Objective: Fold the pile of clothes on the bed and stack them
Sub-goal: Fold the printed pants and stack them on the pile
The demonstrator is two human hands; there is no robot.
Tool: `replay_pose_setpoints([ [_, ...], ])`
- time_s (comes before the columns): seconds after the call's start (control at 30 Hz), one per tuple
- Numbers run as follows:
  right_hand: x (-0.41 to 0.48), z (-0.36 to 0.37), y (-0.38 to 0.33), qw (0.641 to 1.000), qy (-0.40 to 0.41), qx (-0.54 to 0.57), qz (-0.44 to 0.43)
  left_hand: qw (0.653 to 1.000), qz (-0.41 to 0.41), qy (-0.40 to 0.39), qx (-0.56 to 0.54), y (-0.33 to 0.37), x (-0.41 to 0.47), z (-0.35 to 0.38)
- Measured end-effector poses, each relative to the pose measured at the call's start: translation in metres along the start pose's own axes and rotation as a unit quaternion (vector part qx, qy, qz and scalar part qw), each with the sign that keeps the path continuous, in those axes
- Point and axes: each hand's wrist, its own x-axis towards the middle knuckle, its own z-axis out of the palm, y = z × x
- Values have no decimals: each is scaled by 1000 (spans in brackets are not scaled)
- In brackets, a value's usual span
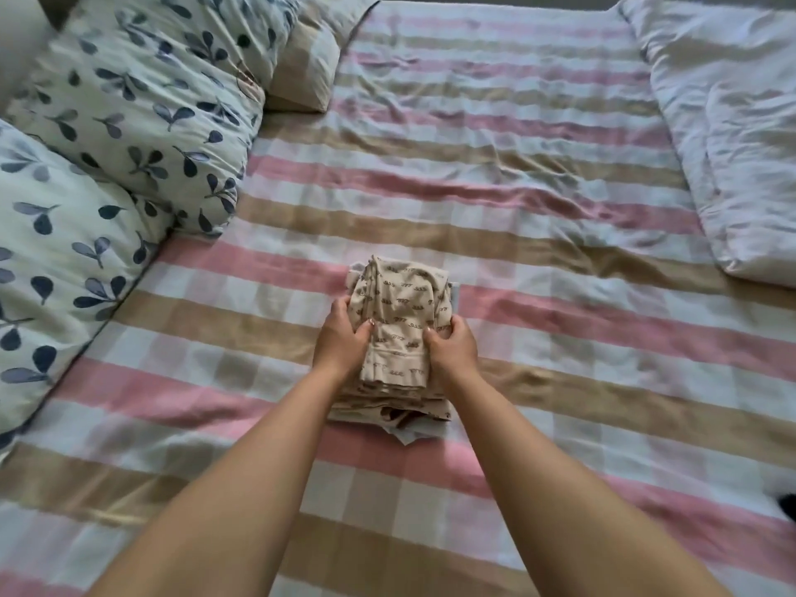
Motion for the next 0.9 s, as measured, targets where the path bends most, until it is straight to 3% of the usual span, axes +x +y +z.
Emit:
replay_pose_setpoints([
  [0.07,1,-1,9,999,-3,-35,9,999,0,-19,28,-12,-3,6],
  [0.2,-17,-8,20,996,-10,-93,-10,997,4,15,73,-28,-25,4],
  [0.37,-52,-18,44,989,-38,-141,15,993,-99,-5,63,-44,-58,-4],
  [0.43,-63,-27,48,985,-48,-166,27,989,-118,34,85,-40,-75,-6],
  [0.53,-86,-54,54,972,-52,-227,25,988,-24,94,124,-21,-116,-2],
  [0.63,-122,-100,65,950,-52,-308,14,975,110,-22,193,1,-161,12],
  [0.7,-146,-134,75,932,-56,-357,2,937,170,-139,273,13,-185,24],
  [0.77,-169,-173,85,921,-60,-384,6,906,195,-217,307,30,-210,38],
  [0.9,-212,-258,108,923,-53,-380,12,887,203,-290,297,72,-261,79],
])
